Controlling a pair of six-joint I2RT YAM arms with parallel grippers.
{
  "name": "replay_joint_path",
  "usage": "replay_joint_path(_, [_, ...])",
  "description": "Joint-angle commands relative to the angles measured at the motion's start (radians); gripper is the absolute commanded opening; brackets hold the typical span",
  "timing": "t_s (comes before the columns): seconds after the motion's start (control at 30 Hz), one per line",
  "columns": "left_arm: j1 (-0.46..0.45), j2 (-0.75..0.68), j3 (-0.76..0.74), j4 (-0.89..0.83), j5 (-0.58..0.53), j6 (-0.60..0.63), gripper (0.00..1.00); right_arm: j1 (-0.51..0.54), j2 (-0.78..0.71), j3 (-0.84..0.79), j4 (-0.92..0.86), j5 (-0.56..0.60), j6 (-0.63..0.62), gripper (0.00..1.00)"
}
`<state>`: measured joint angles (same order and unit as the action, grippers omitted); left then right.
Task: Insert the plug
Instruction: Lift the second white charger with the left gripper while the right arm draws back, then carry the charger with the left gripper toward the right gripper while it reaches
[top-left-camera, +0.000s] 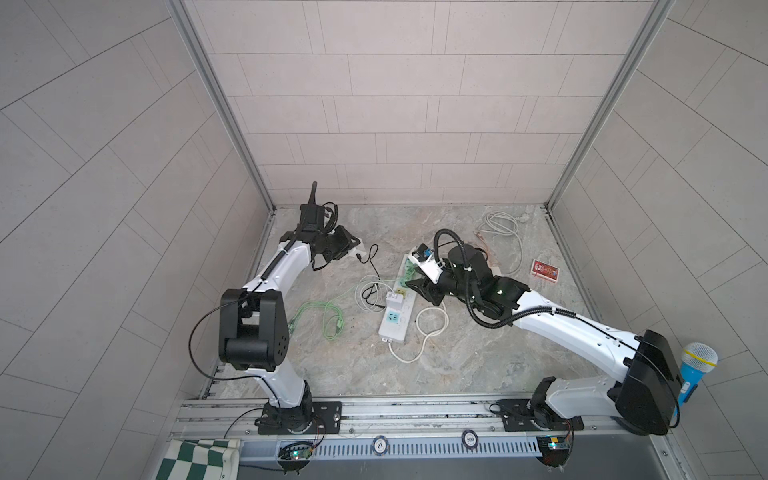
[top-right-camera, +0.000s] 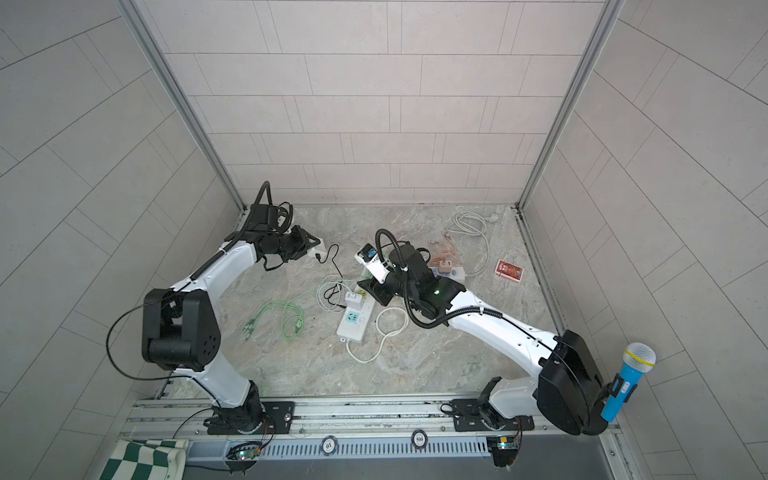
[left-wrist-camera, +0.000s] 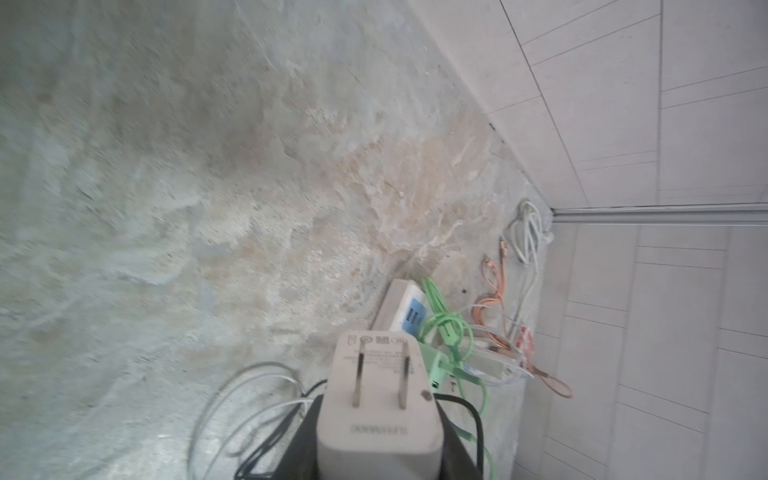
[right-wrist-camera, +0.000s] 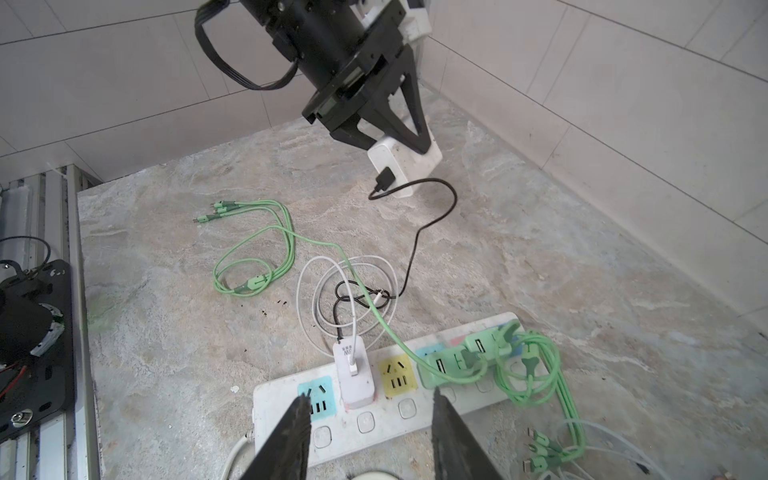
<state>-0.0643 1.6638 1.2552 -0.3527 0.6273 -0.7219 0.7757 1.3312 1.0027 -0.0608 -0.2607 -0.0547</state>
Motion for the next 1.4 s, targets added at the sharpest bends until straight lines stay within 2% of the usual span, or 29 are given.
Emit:
replay_joint_path(0.0, [-0.023,-0.055,-0.093,0.131,0.145,-0.144,0.0,0.071,0.008,-0.013,0.144,0.099,-0.051,0.44])
replay_joint_path(0.13, [-0.039,-0.128,-0.24,0.255,0.206,-0.254,0.0,0.16,0.026,-0.042,0.229,0.208,-0.14,0.44])
replay_joint_path(0.3, [-0.04,-0.19,-0.297,0.258,0.277,-0.313,0.0,0.202,0.066,-0.066,0.298,0.269,-0.19,0.46])
replay_joint_path(0.5, [-0.04,-0.269,-0.301,0.194,0.326,-0.32,0.0,0.229,0.147,-0.048,0.32,0.344,-0.221,0.46])
replay_joint_path(0.7, [-0.04,-0.325,-0.319,0.194,0.37,-0.365,0.0,0.241,0.162,-0.026,0.33,0.41,-0.268,0.46])
replay_joint_path(1.03, [-0.041,-0.423,-0.36,0.162,0.379,-0.393,0.0,0.271,0.187,-0.005,0.38,0.488,-0.359,0.48])
replay_joint_path(1.27, [-0.042,-0.446,-0.376,0.164,0.393,-0.405,0.0,0.299,0.223,0.042,0.375,0.531,-0.427,0.48])
replay_joint_path(1.37, [-0.042,-0.459,-0.376,0.164,0.392,-0.409,0.0,0.309,0.24,0.035,0.429,0.562,-0.455,0.48])
